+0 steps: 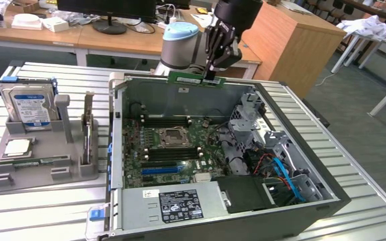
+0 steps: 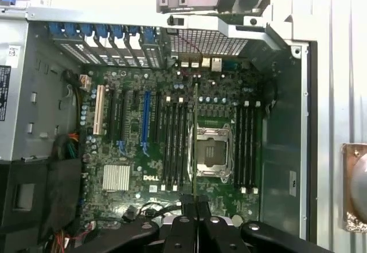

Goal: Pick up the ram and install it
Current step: 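Pick up the ram and move it above insertion slot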

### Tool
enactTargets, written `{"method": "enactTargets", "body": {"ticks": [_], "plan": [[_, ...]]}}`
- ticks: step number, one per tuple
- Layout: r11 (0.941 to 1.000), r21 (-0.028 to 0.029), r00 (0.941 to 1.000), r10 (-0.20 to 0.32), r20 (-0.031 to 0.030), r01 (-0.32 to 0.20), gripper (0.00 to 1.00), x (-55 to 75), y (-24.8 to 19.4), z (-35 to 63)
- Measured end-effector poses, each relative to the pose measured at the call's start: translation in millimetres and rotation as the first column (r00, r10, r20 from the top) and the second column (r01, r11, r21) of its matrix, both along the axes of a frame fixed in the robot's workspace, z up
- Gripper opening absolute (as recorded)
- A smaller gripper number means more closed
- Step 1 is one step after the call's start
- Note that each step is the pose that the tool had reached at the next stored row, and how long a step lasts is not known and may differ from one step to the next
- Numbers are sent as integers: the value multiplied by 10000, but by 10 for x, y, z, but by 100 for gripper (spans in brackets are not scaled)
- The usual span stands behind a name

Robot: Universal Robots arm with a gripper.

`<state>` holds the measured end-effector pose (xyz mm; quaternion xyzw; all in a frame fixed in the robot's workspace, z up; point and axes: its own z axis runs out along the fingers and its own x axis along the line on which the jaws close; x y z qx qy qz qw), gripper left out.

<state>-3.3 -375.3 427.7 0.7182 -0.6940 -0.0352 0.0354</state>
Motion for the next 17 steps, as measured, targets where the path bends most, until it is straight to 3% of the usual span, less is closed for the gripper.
{"method": "enactTargets", "body": {"ticks": [1, 4, 5, 6, 17], "plan": [[10000, -31, 9999, 0, 101, 0, 12, -6, 11, -3], [10000, -35, 9985, -4, 546, 6, 12, -22, 16, -6], [10000, -35, 9978, -8, 656, 10, 12, -29, 16, -10], [10000, -35, 9974, -13, 727, 16, 12, -39, 16, -15], [9999, -37, 9972, -146, 734, 149, 12, -117, -55, -42]]}}
